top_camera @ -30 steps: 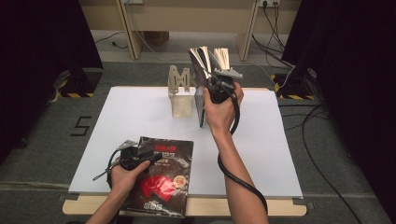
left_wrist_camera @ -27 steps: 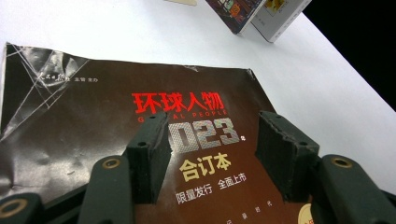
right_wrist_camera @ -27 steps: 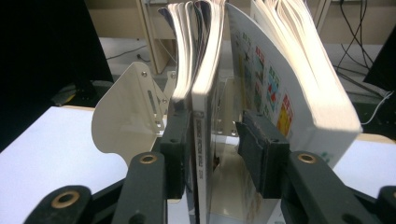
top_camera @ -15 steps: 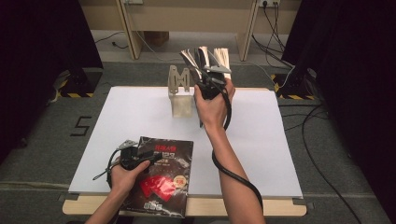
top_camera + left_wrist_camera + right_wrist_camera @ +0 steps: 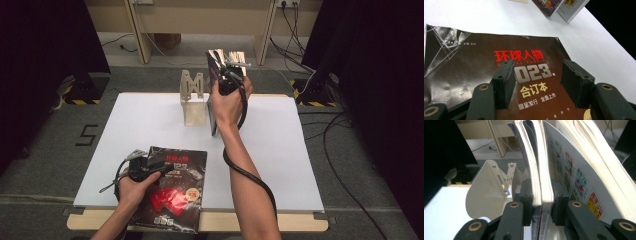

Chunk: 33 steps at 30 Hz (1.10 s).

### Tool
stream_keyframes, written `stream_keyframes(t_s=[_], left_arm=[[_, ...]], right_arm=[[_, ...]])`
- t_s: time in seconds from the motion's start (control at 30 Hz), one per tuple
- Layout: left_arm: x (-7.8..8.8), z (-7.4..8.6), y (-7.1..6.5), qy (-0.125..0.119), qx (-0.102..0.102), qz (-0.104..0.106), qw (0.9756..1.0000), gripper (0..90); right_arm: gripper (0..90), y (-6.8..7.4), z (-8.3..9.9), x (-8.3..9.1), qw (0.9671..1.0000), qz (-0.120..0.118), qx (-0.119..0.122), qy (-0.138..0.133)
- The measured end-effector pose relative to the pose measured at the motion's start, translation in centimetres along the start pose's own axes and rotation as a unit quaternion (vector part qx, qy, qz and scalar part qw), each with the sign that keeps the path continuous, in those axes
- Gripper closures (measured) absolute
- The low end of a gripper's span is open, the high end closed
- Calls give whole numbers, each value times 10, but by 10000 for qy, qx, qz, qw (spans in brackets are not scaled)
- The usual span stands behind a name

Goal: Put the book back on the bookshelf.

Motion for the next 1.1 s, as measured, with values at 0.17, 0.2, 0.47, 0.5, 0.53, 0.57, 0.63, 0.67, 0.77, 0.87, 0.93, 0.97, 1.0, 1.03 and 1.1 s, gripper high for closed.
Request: stream_keyframes(t_s=[0.17, 0.2, 0.47, 0.5, 0.53, 0.57, 0.63, 0.67, 0.77, 0.87, 0.93, 0.97, 1.0, 1.03, 1.1], left_arm=[[0, -1, 0, -22, -2, 15, 10000, 437], [0, -1, 0, -26, 7, 15, 10000, 437], [0, 0, 0, -9, -6, 4, 10000, 436], [0, 0, 0, -7, -5, -1, 10000, 436], [0, 0, 0, -7, 2, -1, 10000, 435], [0, 0, 0, -9, 3, -4, 10000, 434], [1, 0, 0, -20, -6, -21, 10000, 429], [1, 0, 0, -39, -27, -33, 10000, 428], [2, -1, 0, -53, -47, -60, 10000, 425], [2, -2, 1, -66, -58, -77, 9999, 421], [2, -2, 1, -69, -62, -88, 9999, 419], [2, -2, 1, -73, -72, -100, 9999, 417], [2, -1, 1, -77, -77, -110, 9999, 415], [2, -2, 1, -79, -81, -122, 9999, 414], [2, -2, 1, -86, -72, -137, 9998, 410]], right_arm=[[753, 2, 1, 1, 9999, 69, 55, 71], [752, 3, 2, 1, 9999, 79, 101, 81], [654, 7, 7, 8, 9988, 127, 473, -64], [643, 8, 7, 9, 9986, 118, 507, -79], [637, 8, 8, 10, 9986, 122, 512, -83], [633, 8, 8, 11, 9984, 125, 544, -100], [623, 8, 9, 12, 9986, 71, 520, -64], [623, 8, 10, 12, 9986, 56, 523, -58], [623, 7, 14, 13, 9985, 15, 534, -84], [621, 6, 17, 16, 9984, -38, 553, -120], [621, 7, 19, 19, 9983, -36, 564, -147], [620, 6, 20, 20, 9982, -59, 577, -156], [620, 6, 21, 21, 9982, -56, 579, -169], [620, 5, 21, 22, 9982, -70, 561, -189], [620, 4, 22, 23, 9983, -92, 550, -170]])
Point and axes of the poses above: each handheld gripper's, and its own axes: x roughly backward along the jaws, z roughly out of its underside, y roughly to its left, the point moved 1 cm from there along -x, roughly forward along the jaws, and after that the axes turned 11 degrees about x, right-handed, at the moved point
